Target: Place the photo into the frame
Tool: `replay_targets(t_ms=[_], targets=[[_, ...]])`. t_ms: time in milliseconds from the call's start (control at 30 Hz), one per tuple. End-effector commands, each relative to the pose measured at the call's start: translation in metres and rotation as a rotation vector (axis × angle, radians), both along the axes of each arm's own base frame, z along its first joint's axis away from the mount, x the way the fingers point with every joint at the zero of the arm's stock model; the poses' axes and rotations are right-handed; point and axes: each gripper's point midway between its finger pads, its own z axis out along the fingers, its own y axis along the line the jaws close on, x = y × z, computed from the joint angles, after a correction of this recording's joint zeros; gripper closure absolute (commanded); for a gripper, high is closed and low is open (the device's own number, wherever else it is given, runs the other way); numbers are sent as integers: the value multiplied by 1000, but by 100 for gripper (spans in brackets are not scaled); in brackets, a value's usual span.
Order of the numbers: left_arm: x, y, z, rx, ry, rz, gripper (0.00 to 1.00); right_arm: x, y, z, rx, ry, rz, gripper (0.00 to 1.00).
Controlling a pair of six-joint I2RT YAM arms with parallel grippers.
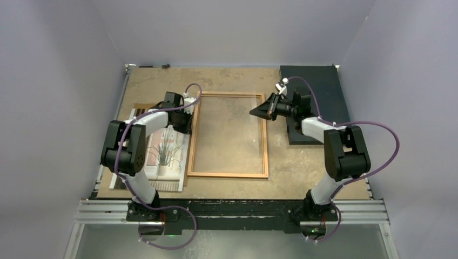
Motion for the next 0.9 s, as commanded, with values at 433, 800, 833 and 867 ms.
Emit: replay_targets(t_ms=[433,800,833,867], targets=[[-13,-3,-10,-3,39,-21,100,-7,10,27,98,-50,12,100],[-15,-3,-14,-5,42,-23,100,-11,37,32,65,-47,21,100],[-16,-3,-14,-4,42,-22,100,-11,37,30,59,-43,19,100],[-16,-3,-14,-3,42,-24,100,-12,37,27,52,-38,19,100]])
